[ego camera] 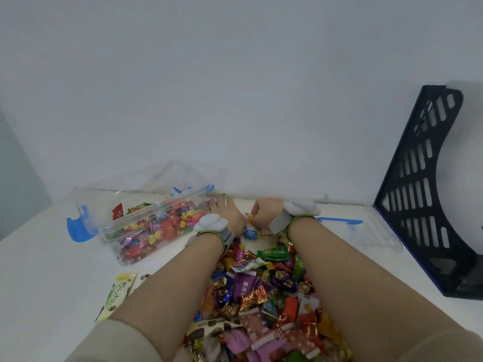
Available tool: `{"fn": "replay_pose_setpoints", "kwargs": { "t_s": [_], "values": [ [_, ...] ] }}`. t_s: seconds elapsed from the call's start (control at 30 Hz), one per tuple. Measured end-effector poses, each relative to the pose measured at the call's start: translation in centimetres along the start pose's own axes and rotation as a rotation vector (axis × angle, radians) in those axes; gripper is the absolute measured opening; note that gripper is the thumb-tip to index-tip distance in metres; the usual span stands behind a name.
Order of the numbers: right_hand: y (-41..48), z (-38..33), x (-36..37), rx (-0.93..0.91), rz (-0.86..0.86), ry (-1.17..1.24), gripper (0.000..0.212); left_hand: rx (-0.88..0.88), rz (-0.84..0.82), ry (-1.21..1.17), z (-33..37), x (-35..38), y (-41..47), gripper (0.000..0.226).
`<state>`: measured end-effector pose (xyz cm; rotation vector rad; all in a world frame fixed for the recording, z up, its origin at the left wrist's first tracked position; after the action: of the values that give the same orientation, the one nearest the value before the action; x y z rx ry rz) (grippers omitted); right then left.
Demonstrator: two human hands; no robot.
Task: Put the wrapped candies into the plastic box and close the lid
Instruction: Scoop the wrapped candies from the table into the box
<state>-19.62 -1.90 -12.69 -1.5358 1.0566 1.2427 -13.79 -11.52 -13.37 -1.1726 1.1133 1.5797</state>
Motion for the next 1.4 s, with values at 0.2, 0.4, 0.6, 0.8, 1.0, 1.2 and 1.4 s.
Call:
{"fn": "replay_pose_setpoints", "kwargs": {
  "t_s": [0.2, 0.4, 0.6, 0.8, 1.0, 1.2, 1.4],
  "values": [
    [-0.9, 1.1, -0.4, 0.031, 0.102, 0.017, 0.035, 0.107, -0.028, 0.039, 0.4, 0.2, 0.2, 0.040],
    [-1.2, 1.1, -0.3, 0.000, 0.018, -0.010, 0.037, 0.068, 0.130, -0.122, 0.3, -1.2, -0.3, 0.030],
    [-0.5, 1.5, 1.4, -0.030, 0.101, -0.014, 0.042, 0.061, 0.157, 0.007, 0.2, 0.1, -0.5, 0.036],
    [1.1, 1.9, 1.7, -0.009, 0.091, -0.009, 0.031, 0.156, 0.012, -0.059, 0.1, 1.6, -0.6, 0.042],
    [1.6, 2.1, 1.7, 0.068, 0.055, -0.035, 0.033, 0.217, 0.124, -0.026, 0.4, 0.8, -1.0, 0.033],
    [0.9, 2.8, 1.6, 0.099, 0.150, 0.054, 0.027, 0.300, 0.198, -0.043, 0.9, -0.5, -1.0, 0.036],
    [-0.9, 3.0, -1.4, 0.268, 0.252, 0.278, 0.022, 0.250, 0.321, -0.306, 1.4, -3.9, -2.1, 0.036]
  ]
}}
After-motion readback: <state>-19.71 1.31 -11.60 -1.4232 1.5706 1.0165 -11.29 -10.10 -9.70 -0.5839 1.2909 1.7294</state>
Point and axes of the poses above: each hand's wrist, its own y-axis towards the middle knuckle, its own x-axis out of the palm, z = x × y, the point moved 8 cm from there along y, towards the middle knuckle, and after that the axes turned 14 degrees about x, right-handed, at the moved point
